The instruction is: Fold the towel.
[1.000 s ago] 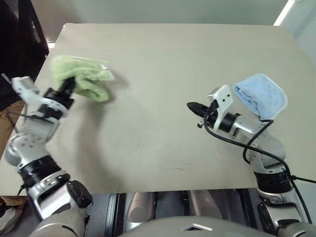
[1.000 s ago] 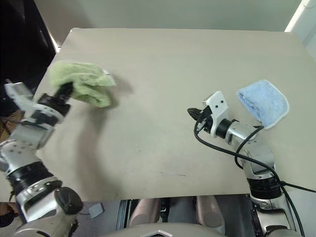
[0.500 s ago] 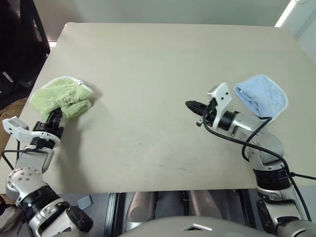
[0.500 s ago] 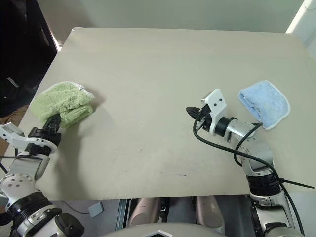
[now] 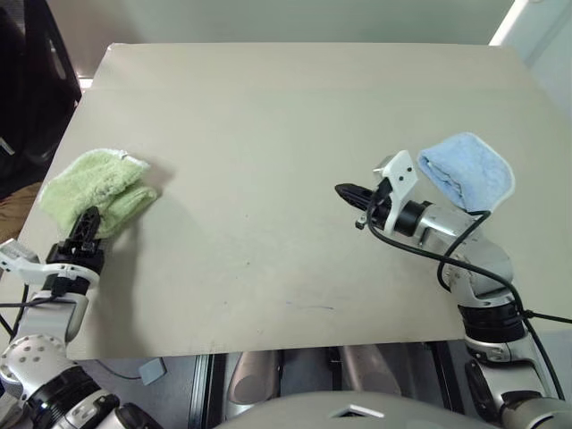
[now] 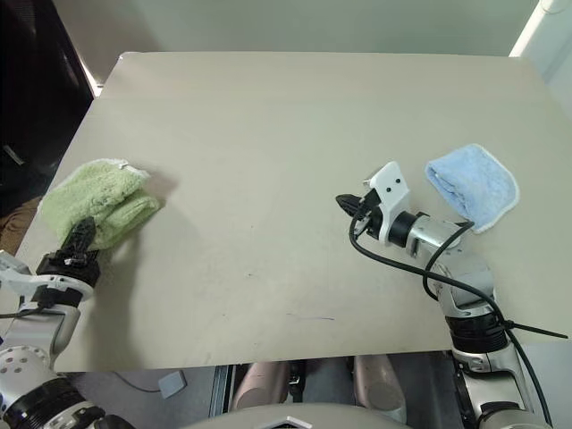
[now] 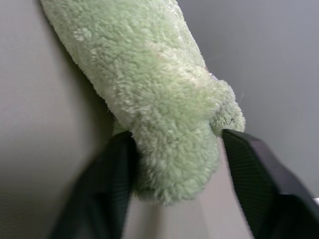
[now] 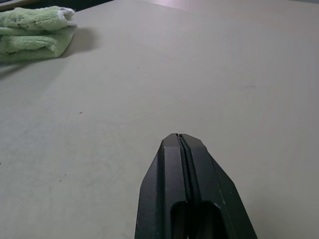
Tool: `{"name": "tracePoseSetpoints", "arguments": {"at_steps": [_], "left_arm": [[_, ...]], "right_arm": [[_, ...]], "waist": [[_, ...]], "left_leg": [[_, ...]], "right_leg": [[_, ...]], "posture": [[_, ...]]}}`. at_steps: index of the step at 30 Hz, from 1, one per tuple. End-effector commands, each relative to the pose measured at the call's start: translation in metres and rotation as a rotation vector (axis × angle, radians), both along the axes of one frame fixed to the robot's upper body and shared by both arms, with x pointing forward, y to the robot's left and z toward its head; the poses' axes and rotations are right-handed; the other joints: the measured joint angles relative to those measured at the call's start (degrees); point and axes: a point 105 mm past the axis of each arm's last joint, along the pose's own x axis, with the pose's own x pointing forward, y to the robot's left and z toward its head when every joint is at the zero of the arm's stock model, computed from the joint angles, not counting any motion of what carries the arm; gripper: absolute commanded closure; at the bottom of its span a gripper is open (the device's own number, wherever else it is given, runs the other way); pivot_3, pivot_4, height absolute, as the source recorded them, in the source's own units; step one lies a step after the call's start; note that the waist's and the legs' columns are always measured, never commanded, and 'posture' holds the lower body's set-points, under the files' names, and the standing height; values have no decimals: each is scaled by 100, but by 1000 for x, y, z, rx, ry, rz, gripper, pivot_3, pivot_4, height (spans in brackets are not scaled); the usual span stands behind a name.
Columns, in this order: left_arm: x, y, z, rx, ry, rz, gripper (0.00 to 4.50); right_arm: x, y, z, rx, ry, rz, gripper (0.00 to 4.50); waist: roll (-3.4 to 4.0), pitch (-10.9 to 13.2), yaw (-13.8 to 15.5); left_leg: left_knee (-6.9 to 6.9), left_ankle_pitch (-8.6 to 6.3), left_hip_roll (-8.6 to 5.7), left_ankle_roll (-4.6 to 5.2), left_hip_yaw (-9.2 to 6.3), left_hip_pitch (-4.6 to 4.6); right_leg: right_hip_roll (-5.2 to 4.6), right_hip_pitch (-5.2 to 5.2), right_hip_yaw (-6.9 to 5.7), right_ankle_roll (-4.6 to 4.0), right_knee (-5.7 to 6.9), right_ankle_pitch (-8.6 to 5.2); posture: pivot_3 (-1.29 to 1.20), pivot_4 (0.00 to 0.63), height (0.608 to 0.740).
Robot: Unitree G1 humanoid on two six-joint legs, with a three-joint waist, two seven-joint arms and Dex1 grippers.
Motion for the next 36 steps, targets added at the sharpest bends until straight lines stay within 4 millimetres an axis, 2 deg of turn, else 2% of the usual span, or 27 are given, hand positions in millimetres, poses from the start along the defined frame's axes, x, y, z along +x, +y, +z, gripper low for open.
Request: {"name": "tracePoseSetpoints", "arguments": {"at_steps": [1,2,8,13,16,20,23,25,28,30,33,36], "left_arm": [[-3,2,14,36,-41,11,219],[-3,2,13,37,-36,10,35],[-11,-3,2,40,13,-28,35],[-23,-18,-8,47,51,-111,35],[-30,-43,-12,63,72,-228,35],[-26,-97,-15,140,107,-447,35],[-11,-125,-11,270,116,-552,35],[2,-136,-6,376,107,-583,35],[40,-164,14,674,36,-644,35],[58,-176,27,780,-30,-660,35],[78,-185,48,905,-126,-676,35],[88,-185,53,995,-160,-692,35]], "right_arm": [[0,4,13,16,-51,26,4500],[0,4,13,17,-51,27,4500],[0,4,13,16,-52,29,4500],[-1,4,13,17,-52,29,4500],[-1,4,13,18,-50,29,4500],[0,1,12,23,-44,15,4500],[2,-4,13,26,-43,-5,4500],[2,-7,13,27,-43,-20,4500],[4,-16,12,22,-42,-60,4500],[4,-22,11,17,-46,-91,4500],[6,-33,12,11,-55,-145,4500],[5,-48,10,3,-56,-205,4500]], "waist": [[0,0,1],[0,0,0],[0,0,1],[0,0,-5],[1,-1,-6],[6,-3,32],[16,-5,121],[17,-5,157],[15,-4,199],[6,-8,186],[5,-7,129],[5,-7,45]], "left_leg": [[1,0,0,0,1,0],[1,0,-1,1,1,0],[1,-1,0,2,1,1],[0,-9,-1,3,3,3],[1,-16,0,2,4,3],[1,-24,-4,5,2,5],[2,-25,-10,10,-3,8],[5,-21,-11,9,-7,11],[15,-18,-13,-3,-13,11],[19,-14,-15,-17,-22,8],[26,-12,-18,-12,-20,6],[16,-7,-12,12,-13,7]], "right_leg": [[0,0,1,0,-1,0],[0,1,1,0,-1,0],[0,1,1,0,-1,-1],[-1,2,3,-1,-2,-6],[-1,2,3,0,-2,-12],[-4,7,4,4,-3,-24],[-10,16,3,7,-2,-28],[-10,23,4,5,0,-27],[-10,34,4,-5,2,-20],[-8,32,6,-17,0,-12],[-8,33,5,-22,-1,-1],[-8,20,3,-14,0,0]], "posture": [[0,150,736],[0,150,736],[0,150,736],[0,150,736],[0,150,736],[0,150,736],[0,150,736],[0,150,736],[0,150,736],[0,150,736],[0,150,736],[0,150,736]]}}
